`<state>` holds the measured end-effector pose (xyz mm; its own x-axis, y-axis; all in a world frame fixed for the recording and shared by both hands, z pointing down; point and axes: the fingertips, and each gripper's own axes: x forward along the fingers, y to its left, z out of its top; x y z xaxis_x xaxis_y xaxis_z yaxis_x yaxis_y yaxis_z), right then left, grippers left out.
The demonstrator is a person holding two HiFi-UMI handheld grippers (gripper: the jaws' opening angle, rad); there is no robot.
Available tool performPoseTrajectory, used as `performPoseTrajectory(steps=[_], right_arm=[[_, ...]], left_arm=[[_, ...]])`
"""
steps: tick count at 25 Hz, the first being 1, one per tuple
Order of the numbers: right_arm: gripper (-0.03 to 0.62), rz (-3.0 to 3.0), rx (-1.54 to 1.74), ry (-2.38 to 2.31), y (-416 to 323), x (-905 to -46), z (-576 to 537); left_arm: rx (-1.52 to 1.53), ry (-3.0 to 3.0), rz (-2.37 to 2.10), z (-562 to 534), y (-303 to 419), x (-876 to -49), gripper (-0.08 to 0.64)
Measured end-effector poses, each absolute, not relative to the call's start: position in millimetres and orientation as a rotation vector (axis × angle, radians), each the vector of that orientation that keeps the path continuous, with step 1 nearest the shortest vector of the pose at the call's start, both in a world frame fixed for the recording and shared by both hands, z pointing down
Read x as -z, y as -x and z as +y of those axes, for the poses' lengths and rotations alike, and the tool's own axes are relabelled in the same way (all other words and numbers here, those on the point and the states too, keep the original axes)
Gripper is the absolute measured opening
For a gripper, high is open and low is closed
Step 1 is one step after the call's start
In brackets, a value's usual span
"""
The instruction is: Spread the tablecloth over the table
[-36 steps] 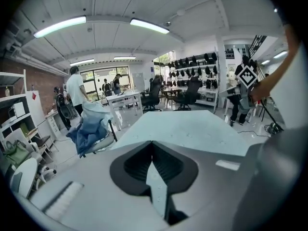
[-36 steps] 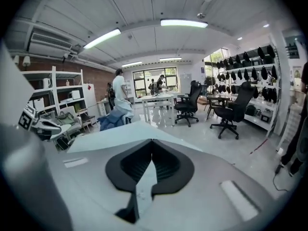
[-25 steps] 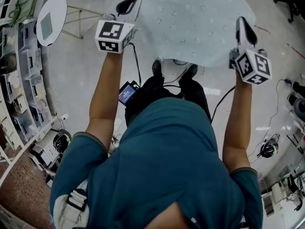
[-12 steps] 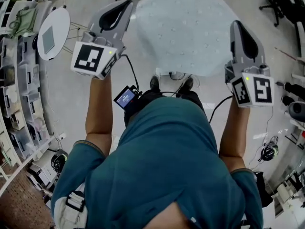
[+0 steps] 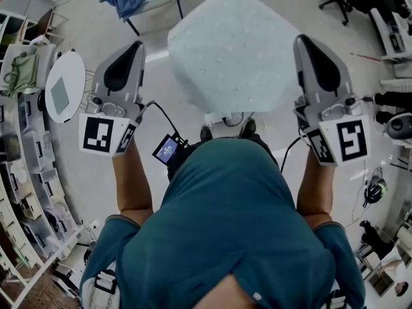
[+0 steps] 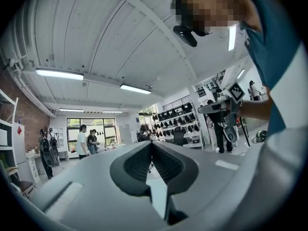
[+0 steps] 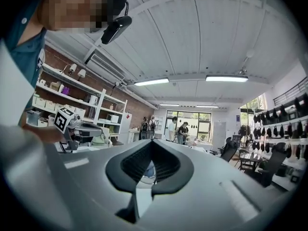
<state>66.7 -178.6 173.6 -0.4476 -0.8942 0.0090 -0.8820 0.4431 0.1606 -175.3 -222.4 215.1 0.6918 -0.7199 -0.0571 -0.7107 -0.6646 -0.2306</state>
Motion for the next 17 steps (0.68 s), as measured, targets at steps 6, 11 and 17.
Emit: performPoseTrajectory(steps=[6,11,17], right_arm=[[0.009,-2.558,0.196,-1.655,-74.7,-167.3,-164.7],[0.009,-2.528,0.188,-1.686,-81.3,-168.8,-156.4],[0.009,-2.504,0.174,-1.711,-84.5,-170.1,-149.4]], left_arm=[[0.048,2.713,1.139,-217.7,181.5,-223.9,0.0],[0.046,2.731,1.125,-217.4,181.1,-229.6,0.0],[0.056,2.749,1.122,-216.3,183.6,-236.1,0.0]])
